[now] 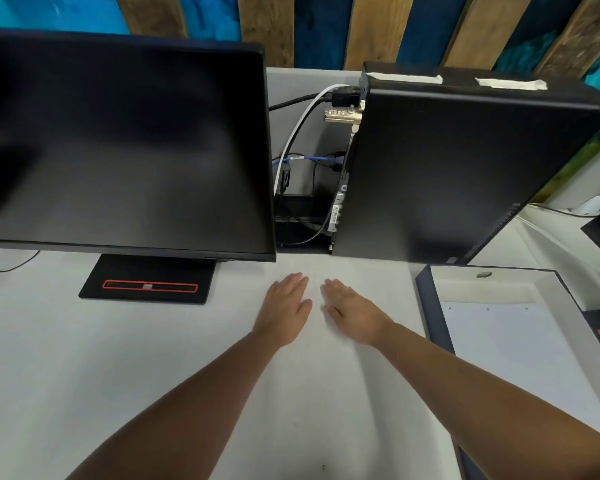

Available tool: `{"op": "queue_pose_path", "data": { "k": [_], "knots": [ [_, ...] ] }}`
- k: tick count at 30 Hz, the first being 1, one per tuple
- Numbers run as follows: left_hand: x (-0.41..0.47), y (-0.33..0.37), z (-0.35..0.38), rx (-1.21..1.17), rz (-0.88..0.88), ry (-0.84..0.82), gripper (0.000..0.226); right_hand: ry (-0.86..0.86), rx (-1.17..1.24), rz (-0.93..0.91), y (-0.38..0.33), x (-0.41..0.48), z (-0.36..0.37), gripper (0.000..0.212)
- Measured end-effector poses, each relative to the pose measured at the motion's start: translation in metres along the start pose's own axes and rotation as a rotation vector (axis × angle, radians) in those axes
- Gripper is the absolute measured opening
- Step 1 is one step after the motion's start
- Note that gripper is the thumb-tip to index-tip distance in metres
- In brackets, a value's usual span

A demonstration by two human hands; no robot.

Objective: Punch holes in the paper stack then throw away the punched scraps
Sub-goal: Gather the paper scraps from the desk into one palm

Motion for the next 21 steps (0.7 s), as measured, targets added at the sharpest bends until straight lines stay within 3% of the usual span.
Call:
{"op": "queue_pose_path", "data": {
  "k": [8, 15, 18, 21],
  "knots": [
    [0.025, 0.023, 0.001, 0.02, 0.03, -0.277, 0.052, 0.092, -0.031, -0.067, 0.001, -0.02, 0.016, 0.046],
    [-0.006, 0.028, 0.02, 0.002, 0.142, -0.221, 0.049, 0.248, -0.009, -0.131, 0.002, -0.044, 0.034, 0.038],
    [-0.02, 0.031, 0.028, -0.039, 0.164, -0.201, 0.048, 0.337, 0.113, -0.182, -0.009, -0.056, 0.03, 0.027],
    [-0.034, 0.035, 0.036, -0.083, 0.181, -0.187, 0.048, 0.451, 0.251, -0.103, -0.006, -0.067, 0.023, 0.022]
  ]
}}
Point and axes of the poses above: each hand's wrist, its own x-axis towards the middle knuckle, its own z-axis out of the palm, y = z × x, the point moved 4 cm from there along x, towards the middle knuckle, and after that the axes turned 13 degrees about -y, right-handed, at the moved point
